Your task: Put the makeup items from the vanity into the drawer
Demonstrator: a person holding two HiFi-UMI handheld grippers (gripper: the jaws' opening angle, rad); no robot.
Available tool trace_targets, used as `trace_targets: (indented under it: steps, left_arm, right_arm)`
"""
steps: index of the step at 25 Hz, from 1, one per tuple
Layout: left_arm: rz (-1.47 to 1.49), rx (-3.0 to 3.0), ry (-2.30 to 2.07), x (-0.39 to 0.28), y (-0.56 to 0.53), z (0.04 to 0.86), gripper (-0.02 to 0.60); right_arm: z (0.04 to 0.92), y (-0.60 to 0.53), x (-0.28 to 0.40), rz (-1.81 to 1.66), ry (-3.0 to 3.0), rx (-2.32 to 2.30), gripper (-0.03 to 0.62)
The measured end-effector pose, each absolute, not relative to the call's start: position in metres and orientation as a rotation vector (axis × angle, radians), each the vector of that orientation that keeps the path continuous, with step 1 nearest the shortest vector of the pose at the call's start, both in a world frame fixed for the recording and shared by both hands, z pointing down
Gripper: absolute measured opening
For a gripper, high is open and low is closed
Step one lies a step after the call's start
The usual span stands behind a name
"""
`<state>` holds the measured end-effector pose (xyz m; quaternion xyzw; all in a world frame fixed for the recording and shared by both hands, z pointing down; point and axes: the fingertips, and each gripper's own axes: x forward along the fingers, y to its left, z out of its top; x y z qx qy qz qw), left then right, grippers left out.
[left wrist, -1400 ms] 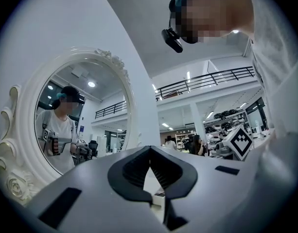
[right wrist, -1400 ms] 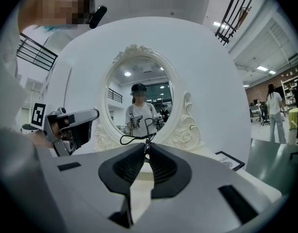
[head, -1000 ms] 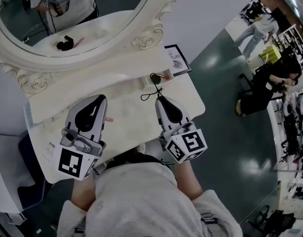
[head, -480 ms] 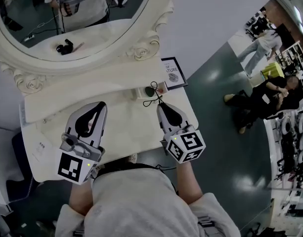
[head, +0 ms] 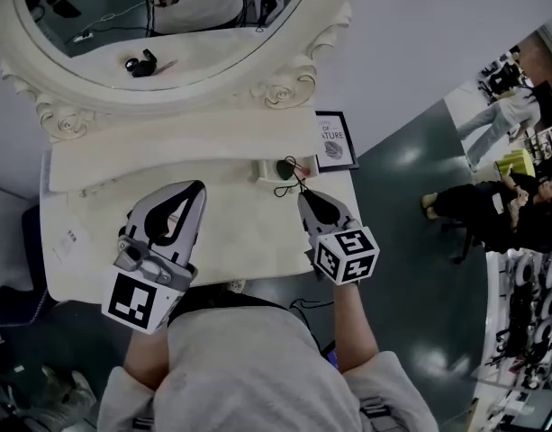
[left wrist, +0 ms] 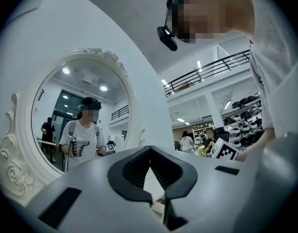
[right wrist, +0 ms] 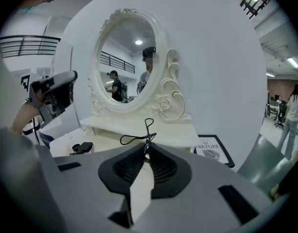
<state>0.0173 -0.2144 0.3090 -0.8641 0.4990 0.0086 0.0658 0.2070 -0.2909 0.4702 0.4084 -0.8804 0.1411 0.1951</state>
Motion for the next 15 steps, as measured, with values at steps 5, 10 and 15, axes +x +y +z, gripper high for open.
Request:
trace_targets:
  steps: [5, 10, 15]
  left_arm:
    - [0.004, -2.587, 1.544, 0.022, -0.215, 0.310, 0.014]
    - [-0.020, -2.575, 1.585, 0.024, -0.216, 0.313, 0.014]
    - [-0.039, -2.553, 1.605, 0.025, -0.217, 0.313, 0.014]
  right_arm:
    - [0.492, -0.303, 0.213, 0.386, -2.384, 1.018, 0.043]
    - [0.511, -0.312, 0.222, 0.374, -2.287, 0.881, 0.043]
    - [0.525, -0.318, 0.227, 0.368, -2.204, 0.777, 0.043]
